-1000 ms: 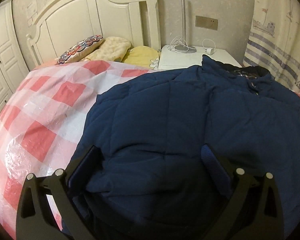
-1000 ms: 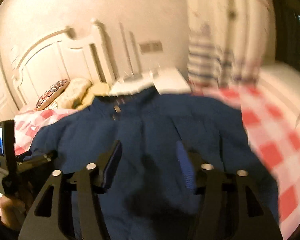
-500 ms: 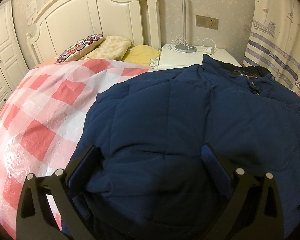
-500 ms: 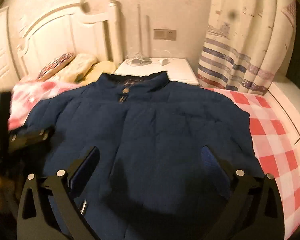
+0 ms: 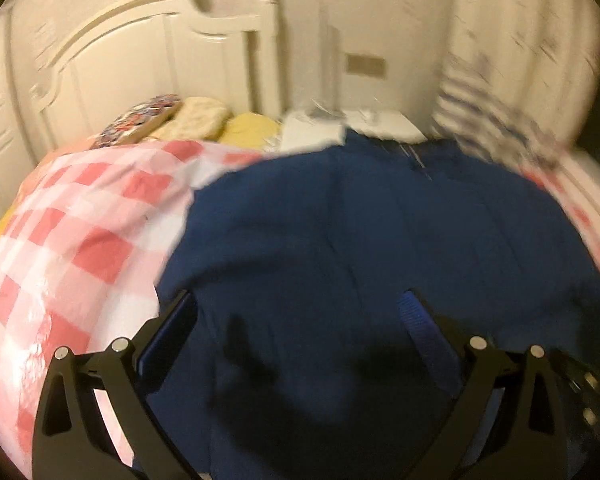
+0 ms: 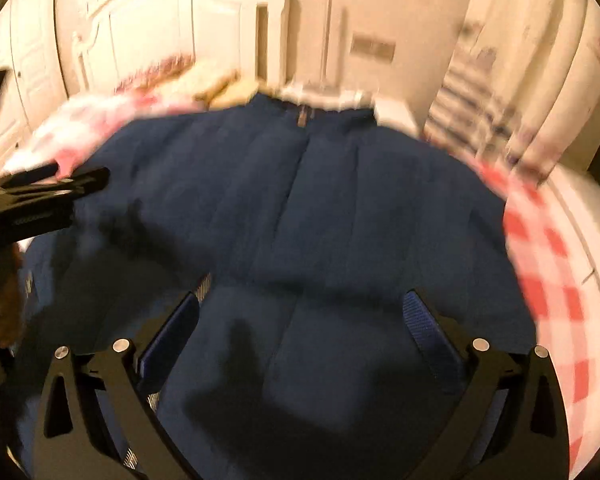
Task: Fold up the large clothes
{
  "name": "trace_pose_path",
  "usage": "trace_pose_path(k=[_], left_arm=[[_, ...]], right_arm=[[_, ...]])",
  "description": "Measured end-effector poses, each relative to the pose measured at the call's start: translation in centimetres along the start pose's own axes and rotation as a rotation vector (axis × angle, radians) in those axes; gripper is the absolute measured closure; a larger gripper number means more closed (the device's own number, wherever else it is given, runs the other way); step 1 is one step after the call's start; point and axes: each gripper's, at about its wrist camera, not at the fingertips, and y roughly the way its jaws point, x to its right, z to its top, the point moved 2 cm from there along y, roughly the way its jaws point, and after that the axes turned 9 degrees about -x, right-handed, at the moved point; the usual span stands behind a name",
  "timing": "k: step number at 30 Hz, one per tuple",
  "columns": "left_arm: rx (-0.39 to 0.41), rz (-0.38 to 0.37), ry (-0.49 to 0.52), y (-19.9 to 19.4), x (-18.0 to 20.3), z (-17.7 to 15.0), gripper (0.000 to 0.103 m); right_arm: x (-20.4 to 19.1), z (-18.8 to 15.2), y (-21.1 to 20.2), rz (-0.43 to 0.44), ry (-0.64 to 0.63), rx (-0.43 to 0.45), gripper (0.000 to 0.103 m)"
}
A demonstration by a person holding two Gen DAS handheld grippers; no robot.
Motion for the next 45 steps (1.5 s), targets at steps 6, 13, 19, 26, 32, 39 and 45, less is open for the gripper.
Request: trace_pose_path(k=[6,13,19,26,32,39,45], left_arm=[[-0.131,0.069,0.110,2.8,2.0,-2.9,0.002],[-0.099,0.101,0.127,0.6,1.9,-6.0,0.002],[-0.117,0.071,0.047,-1.2,0.8,-7.3,0.002],[-0.106,0.086,0.124,-1.9,2.2,-9.6,0.002],[-0.116,0.054,0.099,-1.6,1.6,-9.5,0.002],[-0.116,0.058,0.098,-1.5,1.9,-9.4,0.002],[-0.117,0.057,0.097,-1.5,1.8,-9.4,0.002]], right_arm=[[-0.1,-1.6,2.8,-0.013,0.023,-0.069,0.005],[-0.8,-4.9,1.0,-0.006,-0.005,-0.067,0.004],[-1.0,-6.0,-0.5,0.018,0.032,-0.063,0.005],[-2.0,-8.6,-0.8,0.096,-0.037,-0.043,0.004],[-2.7,-9.6,-3.1,0.110,-0.033,0.025,0.005],[-3.2,-11.1,-3.2,0.136,-0.097,-0.047,0.005],[-3.4,-12.9,-3.8,0.131,-0.145,-0.058,0.005]])
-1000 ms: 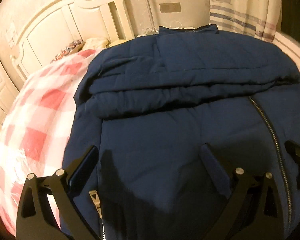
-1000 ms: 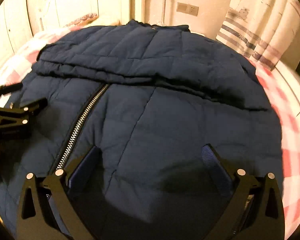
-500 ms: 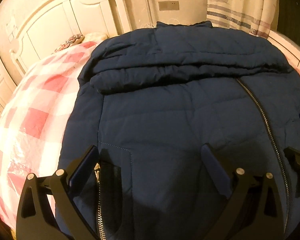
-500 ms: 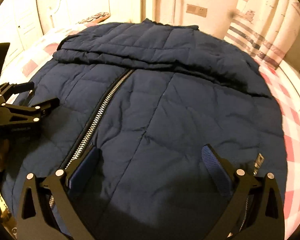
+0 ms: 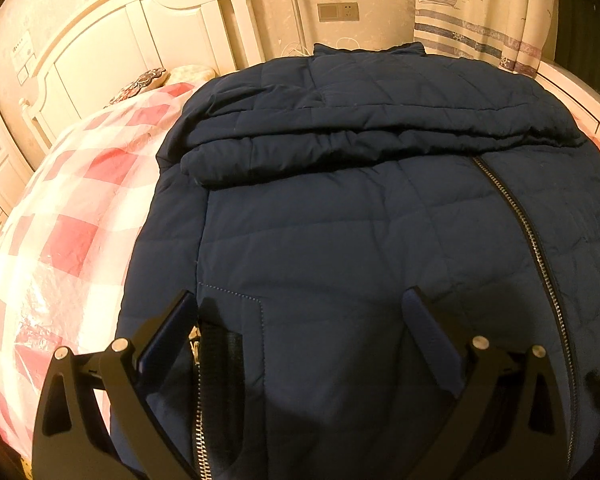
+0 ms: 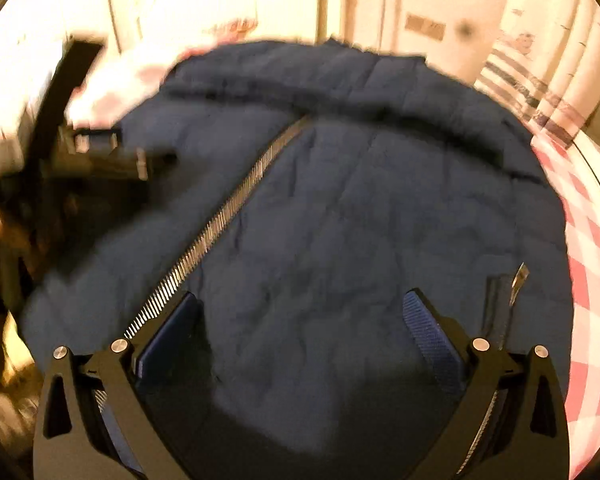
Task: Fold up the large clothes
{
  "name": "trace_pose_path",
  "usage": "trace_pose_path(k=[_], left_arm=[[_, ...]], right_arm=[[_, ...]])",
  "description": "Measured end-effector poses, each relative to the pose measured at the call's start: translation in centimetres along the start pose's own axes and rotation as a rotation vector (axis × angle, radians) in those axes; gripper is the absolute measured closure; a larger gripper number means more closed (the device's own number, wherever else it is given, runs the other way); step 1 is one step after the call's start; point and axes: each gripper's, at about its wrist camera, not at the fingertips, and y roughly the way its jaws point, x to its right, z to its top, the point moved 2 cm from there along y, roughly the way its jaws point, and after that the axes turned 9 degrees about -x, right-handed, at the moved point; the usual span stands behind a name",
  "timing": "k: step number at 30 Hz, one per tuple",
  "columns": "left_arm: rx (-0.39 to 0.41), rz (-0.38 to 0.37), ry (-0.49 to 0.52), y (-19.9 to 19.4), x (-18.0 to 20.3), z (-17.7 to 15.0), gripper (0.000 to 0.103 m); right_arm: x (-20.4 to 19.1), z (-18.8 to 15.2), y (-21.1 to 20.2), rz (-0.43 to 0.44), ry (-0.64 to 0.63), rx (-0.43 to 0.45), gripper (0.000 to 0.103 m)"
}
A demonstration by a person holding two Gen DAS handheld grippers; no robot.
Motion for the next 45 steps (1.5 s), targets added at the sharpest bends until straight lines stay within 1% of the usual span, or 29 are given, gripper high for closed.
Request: trace_pose_path(k=[2,4,6,8,9,10,11,12,14,15,17,20,22,23,24,27,29,31,32,33,34,37,38,40,41,42,43,44,45], left_arm=[[-0.001,0.000,-0.001,-0.1,0.0,-0.1,0.002],[-0.002,0.001,-0.005,-0.2,0.1,-0.1,0.002],[0.009,0.033,-0.046,-1.3,-0.1,-0.7,0.003],[0.037,-0.034,-0.051,-2.8,0.2,-1.8,0.002],[0.045,-0.092,-0.026,-3.6,0.7,-2.6,0.002],[0.042,-0.109,-0.002,-3.9,1.1,-3.2,0.002],[0.022,-0.085,0.046,-3.9,2.1,-4.0,0.002],[0.007,-0.032,0.072,-3.6,2.7,-4.7,0.002],[0.035,0.011,0.093,-4.0,3.2,-5.3,0.002],[0.026,0.023,0.088,-4.6,3.3,-5.5,0.002],[0.045,0.003,0.084,-5.9,3.3,-5.9,0.002],[0.090,-0.033,0.134,-7.6,3.8,-7.2,0.002],[0.049,-0.014,0.188,-6.6,4.8,-8.3,0.002],[0.069,0.003,0.200,-6.2,5.1,-9.0,0.002],[0.119,0.003,0.194,-6.5,5.0,-9.5,0.002],[0.094,-0.023,0.146,-7.5,3.8,-10.0,0.002],[0.114,-0.046,0.142,-8.6,3.4,-10.8,0.002],[0.128,-0.021,0.161,-8.8,3.1,-11.8,0.002],[0.118,-0.009,0.171,-8.2,3.0,-12.4,0.002],[0.126,-0.026,0.167,-7.7,2.8,-12.9,0.002],[0.143,-0.059,0.136,-7.6,2.2,-13.2,0.002],[0.087,-0.123,0.067,-7.6,1.3,-12.8,0.002],[0.095,-0.112,0.064,-8.1,1.1,-12.8,0.002],[0.169,-0.038,0.064,-9.5,0.5,-13.2,0.002],[0.181,-0.001,0.068,-9.6,0.2,-13.3,0.002],[0.155,0.029,0.079,-9.0,-0.1,-13.6,0.002],[0.122,0.028,0.089,-8.1,-0.3,-13.8,0.002],[0.117,-0.002,0.082,-7.7,-0.7,-14.0,0.002],[0.123,-0.033,0.044,-7.8,-1.5,-14.3,0.002]], right_arm=[[0.3,-0.5,-0.2,0.019,0.000,0.020,0.005],[0.4,-0.6,-0.7,-0.002,0.016,0.014,0.005],[0.3,-1.0,-2.1,-0.010,0.025,0.050,0.005],[0.0,-1.7,-3.4,0.039,-0.003,0.094,0.005],[-0.1,-2.2,-3.5,0.038,-0.021,0.093,0.005],[-0.2,-2.9,-2.8,0.015,-0.045,0.059,0.005],[-0.1,-3.2,-2.1,0.010,-0.053,0.035,0.005],[0.1,-3.9,-1.7,0.026,-0.045,0.059,0.005],[0.2,-4.2,-2.1,0.023,-0.032,0.070,0.005],[0.2,-4.2,-2.5,0.007,-0.026,0.067,0.005],[-0.5,-4.3,-4.1,0.000,-0.035,0.102,0.005],[-1.8,-5.1,-5.4,0.030,-0.110,0.150,0.005],[-2.3,-5.7,-3.6,-0.001,-0.141,0.081,0.005],[-2.2,-6.3,-2.8,0.000,-0.126,0.084,0.005],[-1.8,-6.6,-2.9,0.027,-0.097,0.113,0.005],[-1.4,-6.9,-3.9,0.011,-0.085,0.097,0.005],[-1.1,-7.7,-5.4,-0.007,-0.087,0.133,0.005],[-0.2,-8.9,-5.9,-0.028,-0.075,0.160,0.005],[0.4,-9.4,-5.6,-0.034,-0.060,0.148,0.005],[1.3,-9.9,-4.8,-0.019,-0.035,0.123,0.004],[1.9,-10.6,-4.9,0.016,-0.020,0.173,0.004],[1.7,-11.0,-5.5,-0.014,-0.010,0.150,0.005],[1.9,-11.1,-6.3,-0.019,0.001,0.170,0.005],[2.8,-11.3,-7.8,-0.029,0.023,0.224,0.005],[3.7,-11.7,-8.2,-0.047,0.046,0.233,0.005],[4.4,-12.0,-8.0,-0.066,0.065,0.220,0.005],[5.3,-12.2,-7.3,-0.085,0.085,0.192,0.005],[6.5,-12.6,-6.1,-0.103,0.119,0.144,0.005],[7.0,-13.0,-5.9,-0.068,0.145,0.148,0.005]])
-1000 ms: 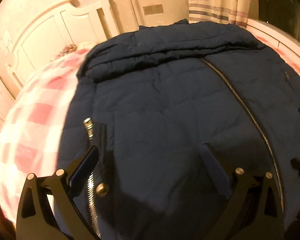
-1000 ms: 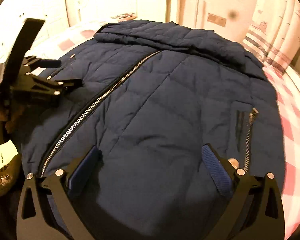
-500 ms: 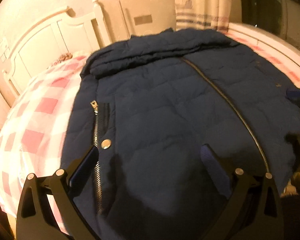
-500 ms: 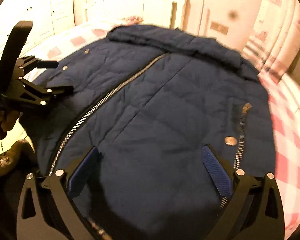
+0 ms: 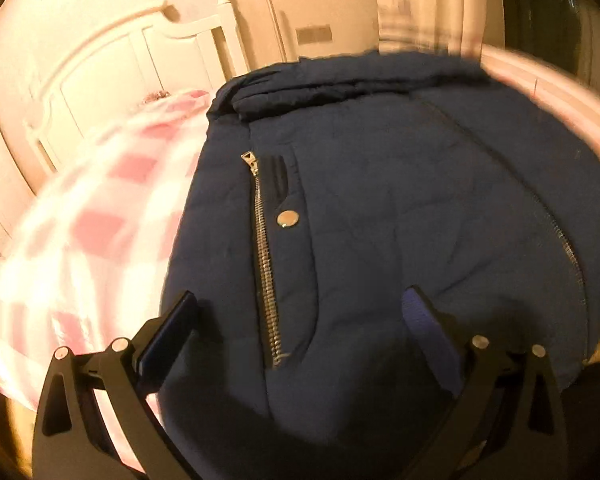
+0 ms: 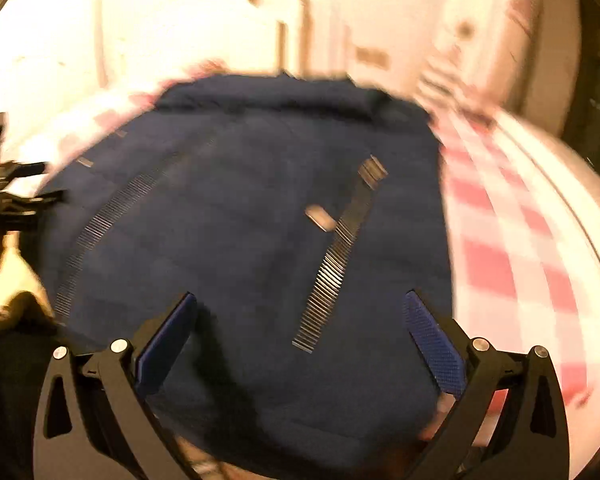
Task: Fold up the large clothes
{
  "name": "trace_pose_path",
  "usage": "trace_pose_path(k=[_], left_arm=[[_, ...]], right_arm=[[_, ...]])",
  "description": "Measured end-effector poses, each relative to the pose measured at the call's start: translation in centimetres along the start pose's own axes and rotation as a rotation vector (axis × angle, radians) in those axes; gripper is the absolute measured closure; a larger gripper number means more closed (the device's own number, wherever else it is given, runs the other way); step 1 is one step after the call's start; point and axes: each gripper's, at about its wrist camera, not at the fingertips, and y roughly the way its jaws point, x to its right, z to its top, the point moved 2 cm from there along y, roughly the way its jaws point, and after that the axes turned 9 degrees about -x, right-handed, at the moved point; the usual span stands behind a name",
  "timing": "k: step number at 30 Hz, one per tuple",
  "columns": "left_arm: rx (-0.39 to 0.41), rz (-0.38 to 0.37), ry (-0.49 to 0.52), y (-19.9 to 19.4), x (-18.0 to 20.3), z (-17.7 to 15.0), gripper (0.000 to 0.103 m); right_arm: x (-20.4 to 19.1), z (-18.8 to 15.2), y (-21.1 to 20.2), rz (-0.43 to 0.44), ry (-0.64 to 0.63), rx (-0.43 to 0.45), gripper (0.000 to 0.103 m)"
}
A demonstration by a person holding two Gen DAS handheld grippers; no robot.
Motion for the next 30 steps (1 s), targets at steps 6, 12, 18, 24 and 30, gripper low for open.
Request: trace_pose_path(k=[6,12,18,24,30], left_arm=[[0.029,0.044,-0.107,-2.1,-3.8,-0.8,0.002],[-0.026,-0.127,-0.261,-1.5,-6.6,-2.9,0.002],[-0.008,-0.159,-0.217,-2.7,-5.4,-5.2,0.003],[-0.047,-0.339,-0.274,-2.1,-5.2,-7.6,0.020],[-0.020,-0.447,-0.341,-2.7,-6.8,-8.1,0.045]], right_arm=[[3.2,-1.0,-2.4,0.021,0.106,0.031,0.005],[5.3,-6.3,-3.9,0.182,0.234,0.049,0.014],[5.2,-8.8,-1.8,0.275,0.279,0.015,0.023],[4.3,-8.3,-1.2,0.364,0.274,0.050,0.047],[3.0,-8.0,-4.8,0.470,0.182,0.206,0.059]])
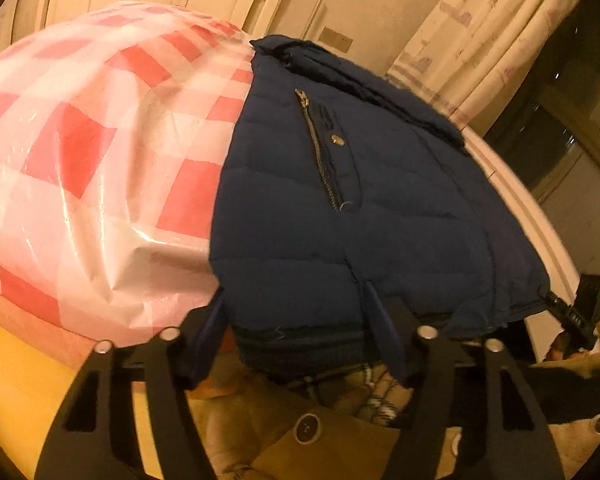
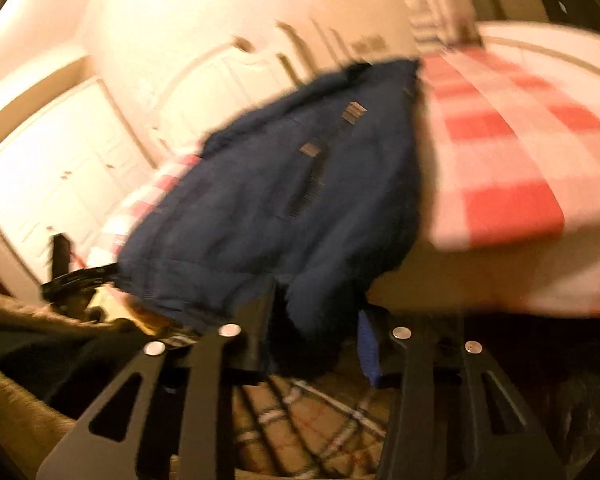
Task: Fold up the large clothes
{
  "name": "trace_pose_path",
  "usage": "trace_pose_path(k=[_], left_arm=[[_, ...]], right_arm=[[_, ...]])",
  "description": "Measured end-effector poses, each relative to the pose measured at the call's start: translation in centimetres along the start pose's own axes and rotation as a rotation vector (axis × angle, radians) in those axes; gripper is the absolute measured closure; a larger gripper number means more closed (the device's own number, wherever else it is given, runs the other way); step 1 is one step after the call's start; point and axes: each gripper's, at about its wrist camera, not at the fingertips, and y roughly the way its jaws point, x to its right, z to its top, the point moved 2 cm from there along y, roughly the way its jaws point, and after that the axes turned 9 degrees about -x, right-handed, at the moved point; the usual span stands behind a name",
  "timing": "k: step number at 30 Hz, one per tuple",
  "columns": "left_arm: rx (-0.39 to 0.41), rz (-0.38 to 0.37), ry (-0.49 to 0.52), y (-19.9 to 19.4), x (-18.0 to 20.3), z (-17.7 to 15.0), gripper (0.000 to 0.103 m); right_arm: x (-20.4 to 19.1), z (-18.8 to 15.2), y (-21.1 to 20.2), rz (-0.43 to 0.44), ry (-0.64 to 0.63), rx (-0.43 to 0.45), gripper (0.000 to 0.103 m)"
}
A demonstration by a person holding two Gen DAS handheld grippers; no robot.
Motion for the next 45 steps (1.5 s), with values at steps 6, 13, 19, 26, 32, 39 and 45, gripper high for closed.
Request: trace_pose_path(k=[6,13,19,26,32,39,45], left_arm=[[0.071,-0.103,-0.055,-1.4,-1.0,0.6,0.048],[0.134,-0.088,0.027,-2.0,0.9,1.7,0.041],[0.120,-0.029,0.058,-0.3,1.2,2.6,0.037],[0.100,-0.001,0.128,-0.1,2.0,1.9,0.036],[0.094,-0.037,0.116,-0.6,1.4,1.5,0.039],[0.125,-0.115,0.102,-1.7,1.6,1.7,0.085],[0.309,-0.360,0.092,-9.8,3.7,3.2,0.087]], right_arm=[[0.3,1.9,0.8,0.018,0.020,0.048,0.058],[-0.7,2.7,0.8,-0.012,-0.023,0.073,0.056],[1.1,2.0,-0.1,-0.047,0.044,0.072,0.055],[1.9,0.8,0.5,-0.063,0.080,0.039,0.053],[2.8,-0.3,1.6,-0.077,0.095,-0.028,0.045],[1.5,-0.1,1.5,-0.060,0.021,0.032,0.077],[-1.8,2.0,-6.1,0.146,0.011,0.307,0.081]])
